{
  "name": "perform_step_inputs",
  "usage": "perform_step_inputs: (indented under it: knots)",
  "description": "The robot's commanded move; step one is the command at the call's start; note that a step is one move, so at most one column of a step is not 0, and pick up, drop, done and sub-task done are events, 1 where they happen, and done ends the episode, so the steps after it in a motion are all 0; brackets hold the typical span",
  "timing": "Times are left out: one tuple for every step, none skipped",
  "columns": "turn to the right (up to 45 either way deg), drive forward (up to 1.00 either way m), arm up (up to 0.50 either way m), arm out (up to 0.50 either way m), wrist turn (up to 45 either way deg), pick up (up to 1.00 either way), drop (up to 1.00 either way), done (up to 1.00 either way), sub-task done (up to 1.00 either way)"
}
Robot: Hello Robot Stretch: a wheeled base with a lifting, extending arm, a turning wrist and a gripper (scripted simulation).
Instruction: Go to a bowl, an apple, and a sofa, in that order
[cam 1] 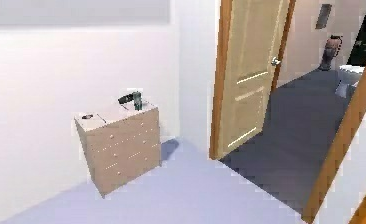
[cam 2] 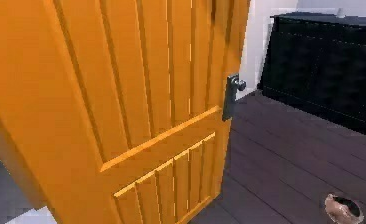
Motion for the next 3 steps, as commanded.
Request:
perform_step_inputs:
  knots:
    - [0.0, 0.4, 0.0, 0.0, 0.0, 0.0, 0.0, 0.0, 0.0]
    - [39.0, 0.0, 0.0, 0.0, 0.0, 0.0, 0.0, 0.0, 0.0]
    - [0.0, 1.0, 0.0, 0.0, 0.0, 0.0, 0.0, 0.0, 0.0]
